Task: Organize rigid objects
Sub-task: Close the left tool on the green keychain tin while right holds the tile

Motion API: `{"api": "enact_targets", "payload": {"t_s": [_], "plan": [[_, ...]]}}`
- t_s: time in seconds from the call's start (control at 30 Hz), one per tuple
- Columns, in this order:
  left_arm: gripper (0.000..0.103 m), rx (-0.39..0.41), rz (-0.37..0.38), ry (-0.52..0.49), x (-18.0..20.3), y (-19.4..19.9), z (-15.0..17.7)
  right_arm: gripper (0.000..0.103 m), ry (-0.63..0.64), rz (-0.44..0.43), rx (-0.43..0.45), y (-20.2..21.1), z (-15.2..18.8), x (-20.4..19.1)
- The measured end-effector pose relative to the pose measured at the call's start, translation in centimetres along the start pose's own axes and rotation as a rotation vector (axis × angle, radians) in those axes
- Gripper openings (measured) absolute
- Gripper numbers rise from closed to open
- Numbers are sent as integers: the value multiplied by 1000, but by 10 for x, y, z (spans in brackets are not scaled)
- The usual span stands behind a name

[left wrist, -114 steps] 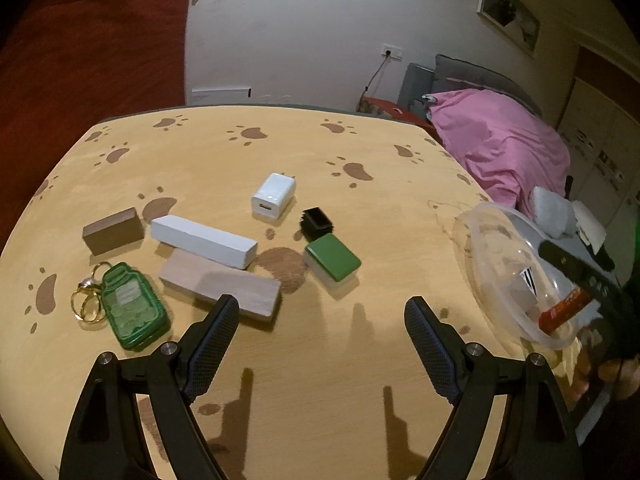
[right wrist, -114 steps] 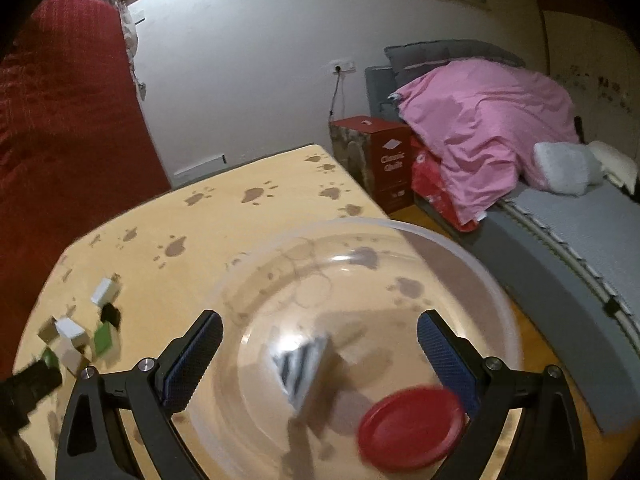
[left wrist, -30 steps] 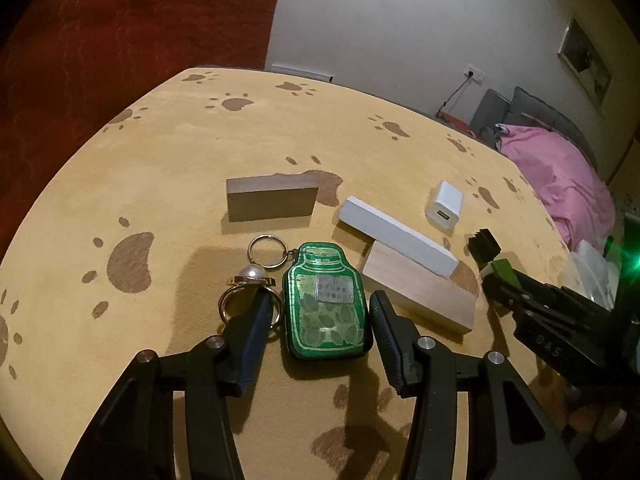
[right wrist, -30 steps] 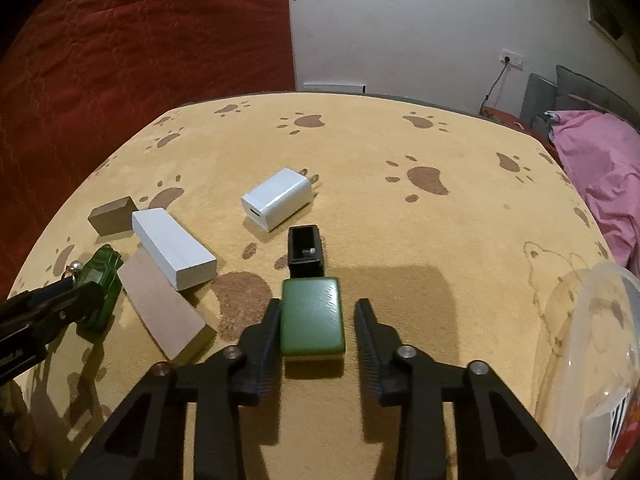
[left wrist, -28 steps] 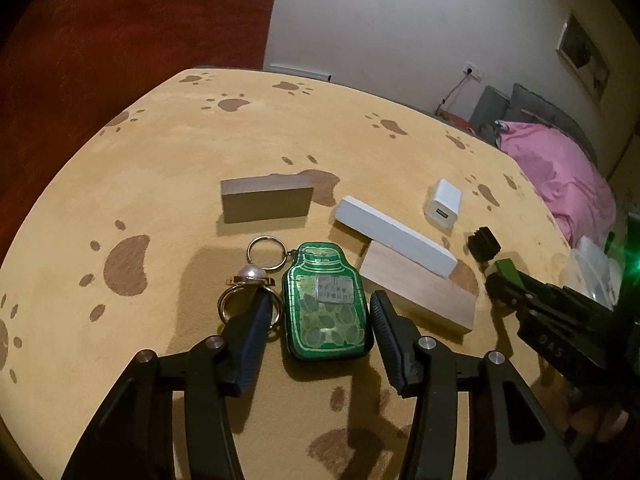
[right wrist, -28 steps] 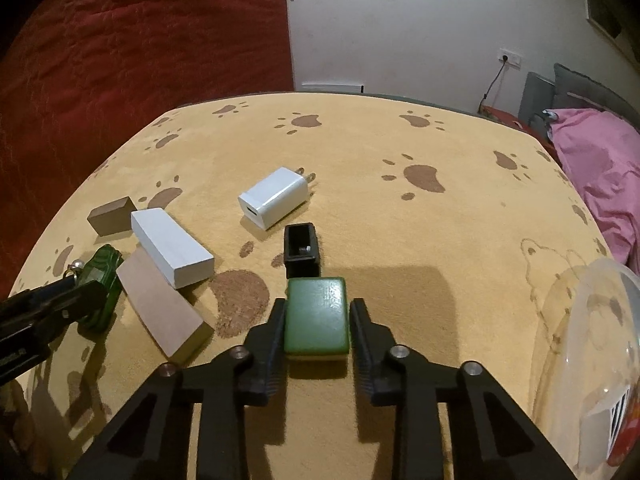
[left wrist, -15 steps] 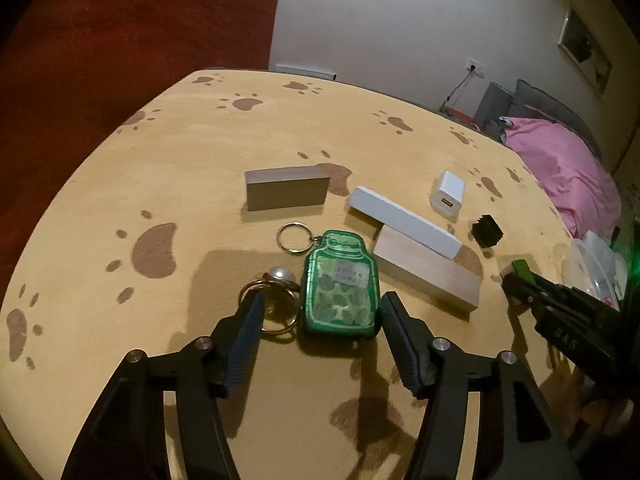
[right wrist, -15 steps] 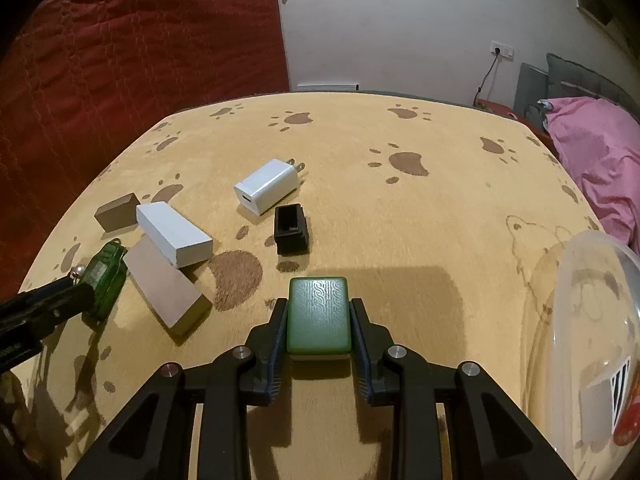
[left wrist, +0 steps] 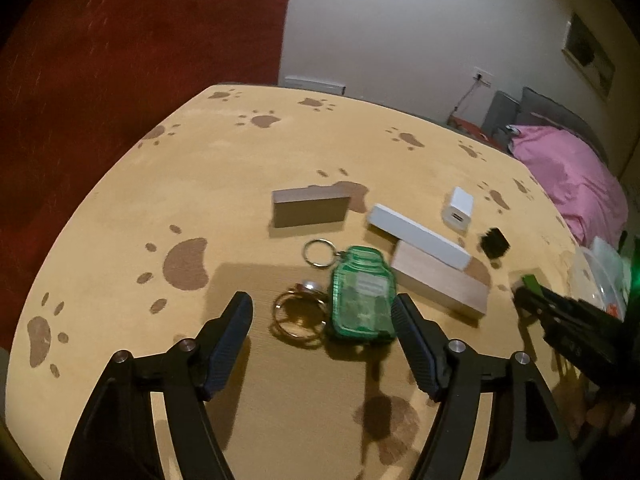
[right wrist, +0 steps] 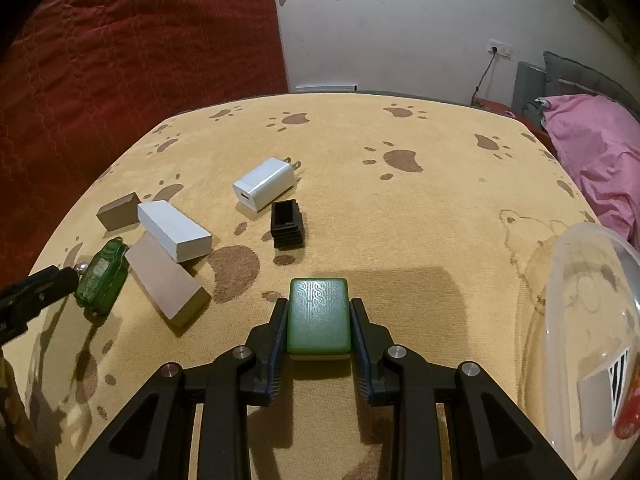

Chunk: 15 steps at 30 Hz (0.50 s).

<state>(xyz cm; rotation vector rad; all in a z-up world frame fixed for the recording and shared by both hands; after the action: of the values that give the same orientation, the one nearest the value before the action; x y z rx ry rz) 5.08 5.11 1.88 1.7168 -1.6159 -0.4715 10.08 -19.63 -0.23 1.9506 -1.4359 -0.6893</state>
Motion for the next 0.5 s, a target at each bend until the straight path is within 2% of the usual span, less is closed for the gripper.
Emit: {"api": "enact_targets", "payload": {"t_s": [0.13, 0.27, 0.37, 0.43, 0.5], "plan": [[73, 26, 32, -19, 8, -3, -7, 31, 4, 8, 0, 0, 0, -1], [73, 15, 101, -87, 29, -14, -12, 31, -1, 2, 0, 0, 0, -1], [73, -22, 77, -133, 40, -29, -11, 31, 1, 3, 0, 1, 0, -1], [72, -25, 37, -164, 43, -33, -10, 31, 0, 2, 0, 1, 0, -1], [73, -30, 31, -178, 45, -33, -8, 31, 1, 4, 0, 0, 0, -1]]}}
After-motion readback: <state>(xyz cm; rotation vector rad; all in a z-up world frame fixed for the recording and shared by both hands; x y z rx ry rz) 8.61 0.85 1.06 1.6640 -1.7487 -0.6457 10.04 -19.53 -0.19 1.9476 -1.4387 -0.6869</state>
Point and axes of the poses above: each gripper's, at about its wrist camera, not at the fingertips, and y roughly against the way its jaws point, x to its right, z to its underside, the point moved 2 cm from there along -y, roughly the way its jaws point, and after that the axes turned 2 degrees about y, right-handed, at the moved point
